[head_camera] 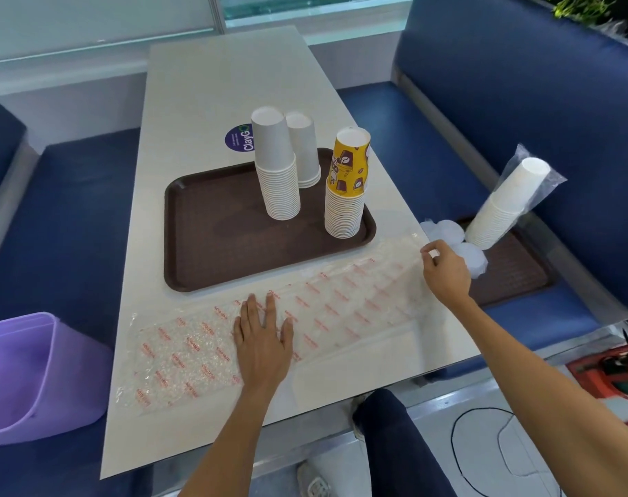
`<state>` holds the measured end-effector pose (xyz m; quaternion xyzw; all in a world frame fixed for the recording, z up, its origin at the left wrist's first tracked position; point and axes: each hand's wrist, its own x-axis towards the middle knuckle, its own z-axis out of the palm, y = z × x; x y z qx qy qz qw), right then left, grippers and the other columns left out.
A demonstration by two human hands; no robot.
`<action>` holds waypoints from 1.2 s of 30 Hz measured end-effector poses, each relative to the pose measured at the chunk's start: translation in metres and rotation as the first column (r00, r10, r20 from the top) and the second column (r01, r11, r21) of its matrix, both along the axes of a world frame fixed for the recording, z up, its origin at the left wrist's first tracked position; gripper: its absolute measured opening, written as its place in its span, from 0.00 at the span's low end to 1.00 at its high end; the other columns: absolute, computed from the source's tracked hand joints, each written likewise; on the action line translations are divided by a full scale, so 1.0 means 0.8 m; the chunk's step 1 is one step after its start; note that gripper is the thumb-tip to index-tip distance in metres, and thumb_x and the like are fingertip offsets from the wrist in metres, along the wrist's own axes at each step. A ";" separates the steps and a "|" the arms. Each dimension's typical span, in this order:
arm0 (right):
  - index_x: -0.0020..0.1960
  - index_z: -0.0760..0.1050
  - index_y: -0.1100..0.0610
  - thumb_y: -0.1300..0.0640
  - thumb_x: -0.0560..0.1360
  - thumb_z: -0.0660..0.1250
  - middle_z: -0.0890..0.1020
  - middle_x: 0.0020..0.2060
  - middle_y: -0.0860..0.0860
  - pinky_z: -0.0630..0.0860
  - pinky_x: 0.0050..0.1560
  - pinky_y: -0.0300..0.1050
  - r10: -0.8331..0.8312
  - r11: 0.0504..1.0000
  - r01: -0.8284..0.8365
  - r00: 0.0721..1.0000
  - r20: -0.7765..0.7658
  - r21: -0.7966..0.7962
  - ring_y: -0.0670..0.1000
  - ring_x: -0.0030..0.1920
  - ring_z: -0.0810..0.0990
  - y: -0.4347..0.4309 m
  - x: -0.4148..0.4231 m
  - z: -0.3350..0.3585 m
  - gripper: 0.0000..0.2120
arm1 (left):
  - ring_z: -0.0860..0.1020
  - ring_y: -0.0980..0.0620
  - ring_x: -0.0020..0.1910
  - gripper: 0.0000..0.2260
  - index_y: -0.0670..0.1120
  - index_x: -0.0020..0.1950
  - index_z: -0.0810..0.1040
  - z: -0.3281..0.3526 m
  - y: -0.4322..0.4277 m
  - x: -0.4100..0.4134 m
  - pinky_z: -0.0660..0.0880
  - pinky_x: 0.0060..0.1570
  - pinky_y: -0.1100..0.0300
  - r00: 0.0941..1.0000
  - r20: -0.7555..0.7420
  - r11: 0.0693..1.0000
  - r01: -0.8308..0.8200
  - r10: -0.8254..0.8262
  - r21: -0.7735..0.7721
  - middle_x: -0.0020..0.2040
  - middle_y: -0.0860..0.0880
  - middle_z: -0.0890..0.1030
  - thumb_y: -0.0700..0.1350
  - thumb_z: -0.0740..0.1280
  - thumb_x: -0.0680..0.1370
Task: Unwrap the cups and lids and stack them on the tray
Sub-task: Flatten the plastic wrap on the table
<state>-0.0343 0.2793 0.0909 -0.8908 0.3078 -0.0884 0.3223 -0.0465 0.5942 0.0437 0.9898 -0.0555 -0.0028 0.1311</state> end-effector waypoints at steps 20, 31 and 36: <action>0.74 0.63 0.58 0.44 0.80 0.37 0.61 0.75 0.57 0.40 0.73 0.53 0.747 0.623 -0.748 0.656 -0.109 -0.229 0.56 0.76 0.57 0.200 -0.021 -0.047 0.32 | 0.62 0.40 0.73 0.20 0.38 0.72 0.66 -0.001 -0.059 0.005 0.51 0.73 0.49 0.997 0.029 0.976 -0.058 0.065 -0.209 0.73 0.38 0.65 0.38 0.60 0.79; 0.77 0.40 0.45 0.29 0.67 0.21 0.35 0.75 0.50 0.28 0.70 0.53 0.556 0.730 -0.628 0.774 -0.303 -0.267 0.53 0.76 0.35 0.098 -0.020 -0.060 0.44 | 0.68 0.39 0.69 0.24 0.39 0.70 0.69 -0.004 -0.059 0.002 0.61 0.69 0.45 0.998 0.037 0.993 -0.048 0.052 -0.110 0.70 0.38 0.70 0.50 0.49 0.80; 0.77 0.36 0.44 0.25 0.61 0.20 0.34 0.75 0.51 0.29 0.70 0.58 0.417 0.794 -0.535 0.825 -0.382 -0.289 0.57 0.75 0.32 0.063 -0.022 -0.055 0.48 | 0.71 0.37 0.67 0.28 0.38 0.69 0.71 0.005 -0.059 0.001 0.65 0.65 0.41 0.999 -0.020 0.997 -0.030 0.029 -0.077 0.68 0.37 0.72 0.54 0.44 0.82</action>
